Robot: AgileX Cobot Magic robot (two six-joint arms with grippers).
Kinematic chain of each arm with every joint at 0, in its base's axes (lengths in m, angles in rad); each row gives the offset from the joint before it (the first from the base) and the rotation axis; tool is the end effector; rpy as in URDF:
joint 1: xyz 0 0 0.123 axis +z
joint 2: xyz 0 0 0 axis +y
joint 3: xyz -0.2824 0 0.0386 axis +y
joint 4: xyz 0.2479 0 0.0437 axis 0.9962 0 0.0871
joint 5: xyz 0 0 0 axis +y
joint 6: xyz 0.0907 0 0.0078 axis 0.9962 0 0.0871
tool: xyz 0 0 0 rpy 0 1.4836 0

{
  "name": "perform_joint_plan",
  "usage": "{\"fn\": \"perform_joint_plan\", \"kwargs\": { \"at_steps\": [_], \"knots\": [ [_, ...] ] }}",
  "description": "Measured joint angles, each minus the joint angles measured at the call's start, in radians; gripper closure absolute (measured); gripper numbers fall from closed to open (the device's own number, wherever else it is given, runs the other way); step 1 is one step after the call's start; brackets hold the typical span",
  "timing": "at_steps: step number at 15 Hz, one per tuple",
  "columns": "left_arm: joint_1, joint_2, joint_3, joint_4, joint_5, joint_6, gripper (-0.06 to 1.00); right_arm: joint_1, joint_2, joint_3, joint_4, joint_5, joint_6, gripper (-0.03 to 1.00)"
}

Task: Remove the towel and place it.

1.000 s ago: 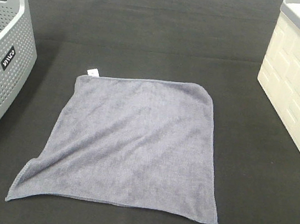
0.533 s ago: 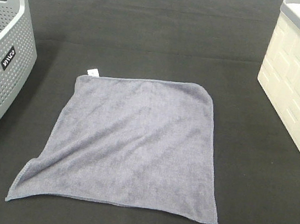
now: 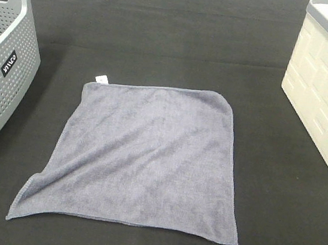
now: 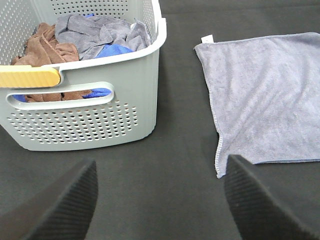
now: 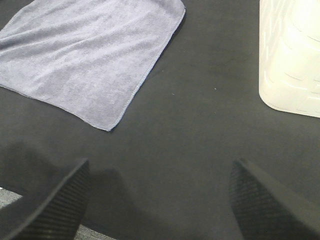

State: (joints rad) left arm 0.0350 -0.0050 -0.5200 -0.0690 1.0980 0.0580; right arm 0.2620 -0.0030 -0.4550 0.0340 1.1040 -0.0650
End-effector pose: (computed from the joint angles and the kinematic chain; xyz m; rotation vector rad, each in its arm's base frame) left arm -0.0094 -0.0059 0.2798 0.0294 2.0545 -0.0249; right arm -0.0030 0.0021 0.2612 -0.3488 2.1044 0.1575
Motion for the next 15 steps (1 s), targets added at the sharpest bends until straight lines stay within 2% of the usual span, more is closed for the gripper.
{"fn": "perform_joint_plan", "kwargs": {
  "at_steps": [15],
  "knots": [
    [0.0,0.0,0.0,0.0,-0.004,-0.002,0.27,0.0,0.0,0.0,-0.022,0.0,0.03,0.23]
  ]
}}
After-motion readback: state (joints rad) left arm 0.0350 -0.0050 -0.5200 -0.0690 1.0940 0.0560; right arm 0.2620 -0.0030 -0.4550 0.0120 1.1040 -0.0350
